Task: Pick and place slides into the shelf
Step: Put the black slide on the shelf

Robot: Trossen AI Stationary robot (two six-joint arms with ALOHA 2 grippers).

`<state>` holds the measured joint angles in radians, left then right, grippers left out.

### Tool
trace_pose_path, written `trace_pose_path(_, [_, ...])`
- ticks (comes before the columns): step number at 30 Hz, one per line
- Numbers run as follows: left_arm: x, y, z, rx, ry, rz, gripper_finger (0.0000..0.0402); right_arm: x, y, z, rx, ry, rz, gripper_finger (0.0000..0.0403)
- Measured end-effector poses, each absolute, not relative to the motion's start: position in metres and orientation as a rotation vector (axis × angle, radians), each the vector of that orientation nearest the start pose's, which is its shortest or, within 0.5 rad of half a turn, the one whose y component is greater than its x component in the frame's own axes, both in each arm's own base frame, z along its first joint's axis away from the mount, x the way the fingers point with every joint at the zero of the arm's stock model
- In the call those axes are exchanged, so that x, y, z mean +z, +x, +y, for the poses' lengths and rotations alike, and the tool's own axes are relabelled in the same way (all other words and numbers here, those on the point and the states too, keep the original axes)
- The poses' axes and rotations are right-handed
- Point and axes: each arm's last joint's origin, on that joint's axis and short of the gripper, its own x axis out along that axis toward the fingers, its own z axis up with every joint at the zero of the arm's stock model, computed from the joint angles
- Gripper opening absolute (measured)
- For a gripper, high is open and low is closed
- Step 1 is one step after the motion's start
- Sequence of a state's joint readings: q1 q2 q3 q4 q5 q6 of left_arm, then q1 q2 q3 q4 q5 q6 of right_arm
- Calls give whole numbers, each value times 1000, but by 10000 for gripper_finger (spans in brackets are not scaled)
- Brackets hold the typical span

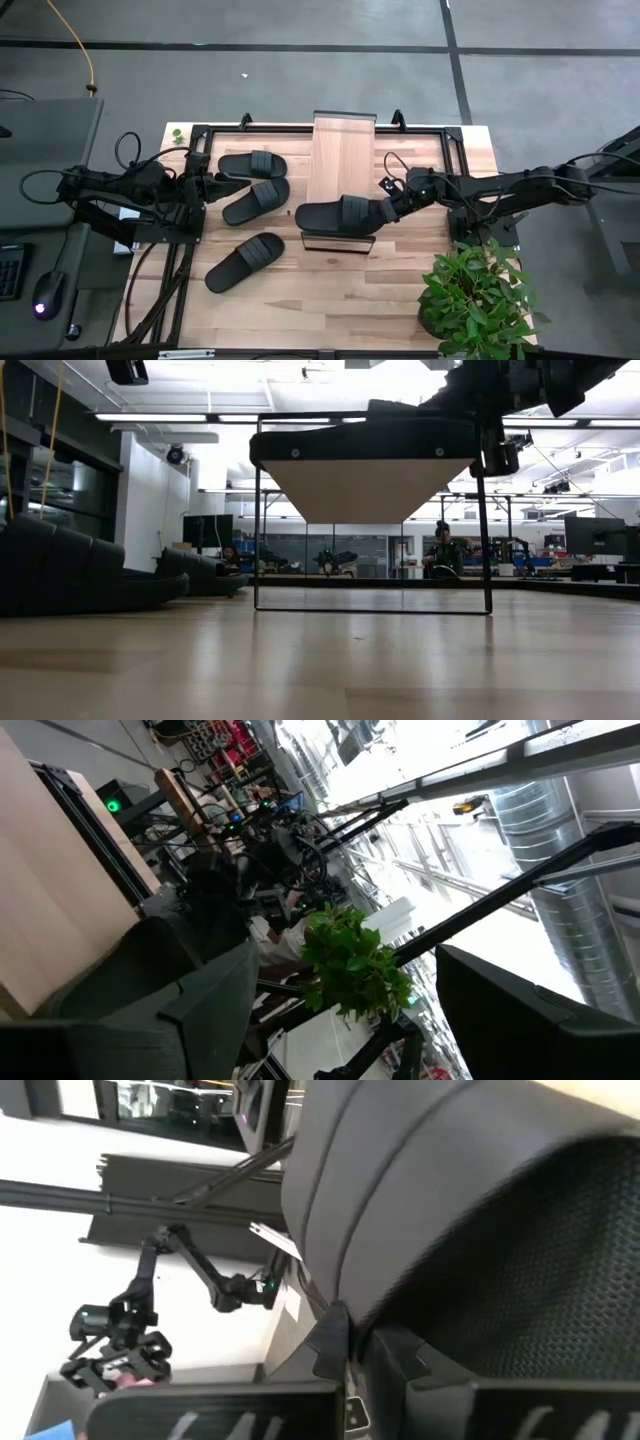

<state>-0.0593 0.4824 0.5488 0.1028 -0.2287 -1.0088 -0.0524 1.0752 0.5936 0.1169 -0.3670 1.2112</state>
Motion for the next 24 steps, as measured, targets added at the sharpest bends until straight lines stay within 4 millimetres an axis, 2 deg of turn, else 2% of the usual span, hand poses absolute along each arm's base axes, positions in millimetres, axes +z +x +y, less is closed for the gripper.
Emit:
trace_pose_path(15, [318,121,-1,69,-1038,-239,285,240,227,-2,43,1284,536,3])
trace_pose_path(24, [317,122,-1,76,-1037,-229,285,240,227,-1,65,1320,560,27])
